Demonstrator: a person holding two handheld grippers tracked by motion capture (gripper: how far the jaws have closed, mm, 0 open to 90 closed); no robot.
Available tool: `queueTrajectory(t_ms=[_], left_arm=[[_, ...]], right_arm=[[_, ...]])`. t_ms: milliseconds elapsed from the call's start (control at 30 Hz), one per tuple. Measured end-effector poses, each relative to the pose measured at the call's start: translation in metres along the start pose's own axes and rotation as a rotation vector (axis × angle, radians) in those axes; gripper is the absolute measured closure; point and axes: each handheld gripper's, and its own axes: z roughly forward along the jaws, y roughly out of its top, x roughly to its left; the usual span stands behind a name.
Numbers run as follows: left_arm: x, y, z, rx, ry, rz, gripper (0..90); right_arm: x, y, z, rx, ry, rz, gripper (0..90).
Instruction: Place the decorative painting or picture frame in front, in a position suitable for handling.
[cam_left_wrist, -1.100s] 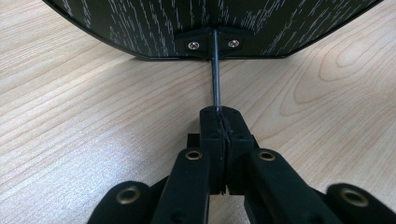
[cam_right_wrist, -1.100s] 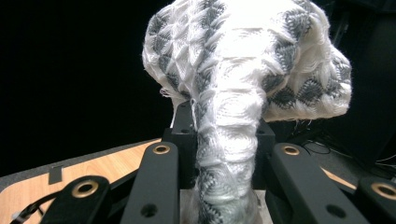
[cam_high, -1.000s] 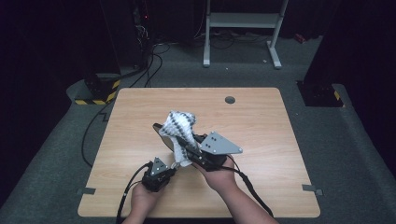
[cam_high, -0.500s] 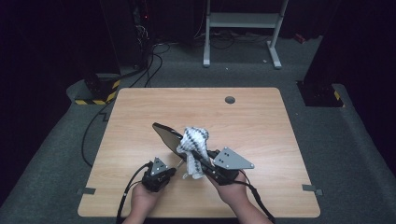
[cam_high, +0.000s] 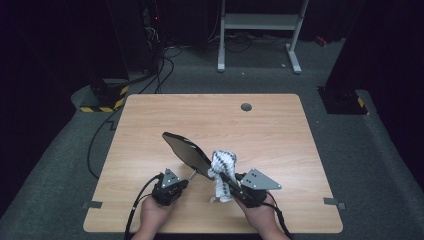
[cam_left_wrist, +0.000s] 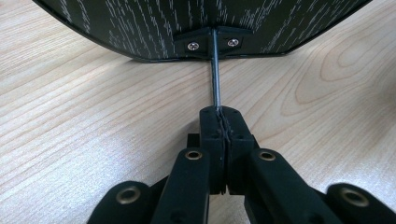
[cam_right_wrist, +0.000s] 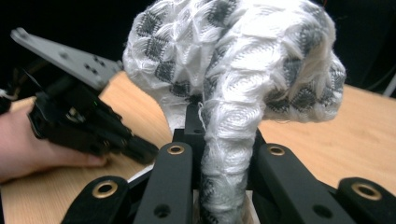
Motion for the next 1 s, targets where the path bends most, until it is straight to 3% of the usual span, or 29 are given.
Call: queueTrajectory(t_ms=[133,433,567,667,833,1000], left_arm=[[0.0,0.0,0.0,-0.001,0.004,0.002,88.4],[-0.001,0.0,0.0,0.002,0.007,0.006,88.4],[-0.001,0.0,0.0,0.002,0.006,0.005,88.5],[-0.001,0.0,0.0,0.001,0.006,0.005,88.5],[-0.001,0.0,0.0,0.002,0.007,0.006,88.5],[-0.001,0.0,0.0,0.001,0.006,0.001,88.5]], right_arm=[[-0.001,0.002,-0.001,0.004,-0.009,0.004,80.9],[0.008,0.05,0.01,-0.085,-0.003,-0.034,80.7],[0.013,0.057,0.013,-0.092,-0.009,-0.054,80.6],[0.012,0.05,0.013,-0.079,-0.013,-0.05,80.6],[0.006,0.023,0.004,-0.04,-0.038,-0.028,80.6],[0.0,-0.012,0.004,0.059,-0.065,0.001,80.5]])
